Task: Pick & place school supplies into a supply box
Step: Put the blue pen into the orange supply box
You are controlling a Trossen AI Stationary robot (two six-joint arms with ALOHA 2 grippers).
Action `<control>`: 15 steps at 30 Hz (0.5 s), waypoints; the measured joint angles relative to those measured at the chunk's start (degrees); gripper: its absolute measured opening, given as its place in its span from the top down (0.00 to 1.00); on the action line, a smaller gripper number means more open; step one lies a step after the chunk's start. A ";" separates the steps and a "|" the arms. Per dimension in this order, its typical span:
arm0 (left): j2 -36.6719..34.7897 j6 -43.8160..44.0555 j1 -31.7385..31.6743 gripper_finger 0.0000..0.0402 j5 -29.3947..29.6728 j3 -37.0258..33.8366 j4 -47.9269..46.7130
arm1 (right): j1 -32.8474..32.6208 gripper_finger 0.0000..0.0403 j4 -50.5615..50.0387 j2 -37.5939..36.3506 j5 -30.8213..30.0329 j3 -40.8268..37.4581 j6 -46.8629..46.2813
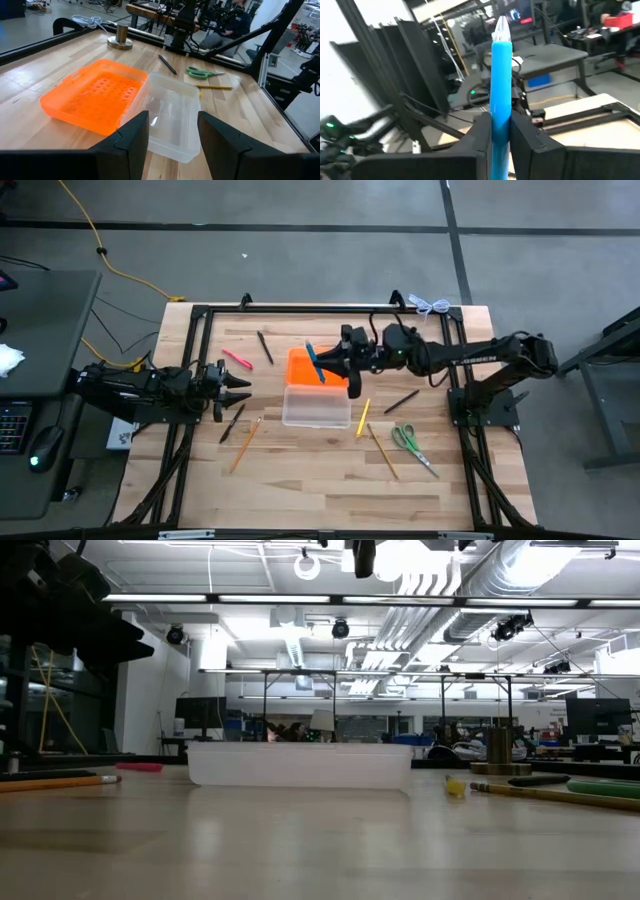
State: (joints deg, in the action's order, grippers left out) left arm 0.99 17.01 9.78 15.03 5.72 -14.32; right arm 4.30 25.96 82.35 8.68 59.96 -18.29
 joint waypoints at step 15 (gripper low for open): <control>-0.01 0.01 0.00 0.50 0.15 0.00 0.01 | -5.30 0.93 -10.03 0.02 -19.65 2.89 11.42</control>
State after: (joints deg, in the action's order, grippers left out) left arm 0.98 17.02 9.77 15.18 5.72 -14.31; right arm -1.01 15.93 82.37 -10.96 62.85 -6.87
